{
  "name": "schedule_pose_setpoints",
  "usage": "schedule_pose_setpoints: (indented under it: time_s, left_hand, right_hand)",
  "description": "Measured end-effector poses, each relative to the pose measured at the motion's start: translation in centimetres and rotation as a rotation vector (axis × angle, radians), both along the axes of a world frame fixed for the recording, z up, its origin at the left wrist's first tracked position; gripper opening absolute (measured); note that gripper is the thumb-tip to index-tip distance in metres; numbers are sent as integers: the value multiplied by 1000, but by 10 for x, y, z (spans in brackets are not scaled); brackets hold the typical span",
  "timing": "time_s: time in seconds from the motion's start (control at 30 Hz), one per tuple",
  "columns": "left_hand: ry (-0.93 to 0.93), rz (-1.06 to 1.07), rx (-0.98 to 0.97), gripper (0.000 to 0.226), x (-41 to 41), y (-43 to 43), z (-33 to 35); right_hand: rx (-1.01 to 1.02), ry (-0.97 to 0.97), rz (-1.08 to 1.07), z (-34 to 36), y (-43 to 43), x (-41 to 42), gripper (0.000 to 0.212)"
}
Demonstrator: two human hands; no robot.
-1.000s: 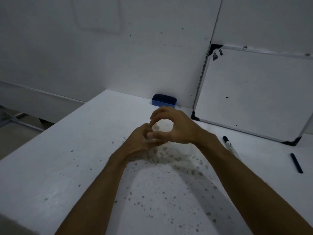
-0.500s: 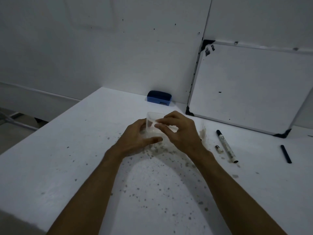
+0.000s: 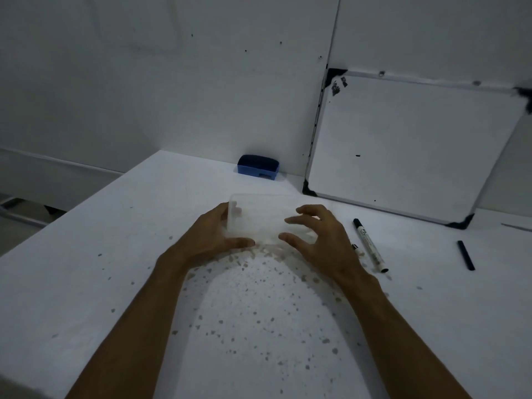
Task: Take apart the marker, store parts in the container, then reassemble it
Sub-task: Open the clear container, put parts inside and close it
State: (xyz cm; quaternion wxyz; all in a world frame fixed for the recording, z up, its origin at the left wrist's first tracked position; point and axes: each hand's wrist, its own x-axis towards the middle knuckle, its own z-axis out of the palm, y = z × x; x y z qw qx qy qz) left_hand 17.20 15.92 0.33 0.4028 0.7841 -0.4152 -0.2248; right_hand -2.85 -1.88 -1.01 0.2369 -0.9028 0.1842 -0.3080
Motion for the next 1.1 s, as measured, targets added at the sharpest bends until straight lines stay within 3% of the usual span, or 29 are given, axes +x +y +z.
schedule_pose_setpoints:
  time_s: [0.17,0.23,0.3,0.4,0.5,0.6,0.7,0.9,1.1]
  left_hand:
    - [-47,-40,38,147,-1,4,9]
    - [-40,-48,61,144,1,5,9]
    - [-44,-60,73,130,3,6,8]
    - [-20,-58,66,134,6,6,5]
    - [58,-35,26,129,4,5,4]
    - [60,-39,22,141,10,4,-2]
    - [-6,-58,70,150,10,6,4]
    - [-121,66,23,146,2,5,16]
    - [-104,127,-122,147,-18,-4,2]
  right_hand:
    - [-45,-152,15,9,-5,-2,29]
    - [-78,-208,-10,11,-4,-6,26]
    - [-105,-213,-48,12,-5,-8,29]
    - [-128,-144,-35,12,-12,-10,44]
    - [112,59,7,23,-14,-12,64]
    - [358,81,-92,30,-18,4,61]
    - [413,95,-213,38,-26,27,59]
    - [574,128,-239,40,-41,49,21]
    - [685,188,-292,38,-40,61,44]
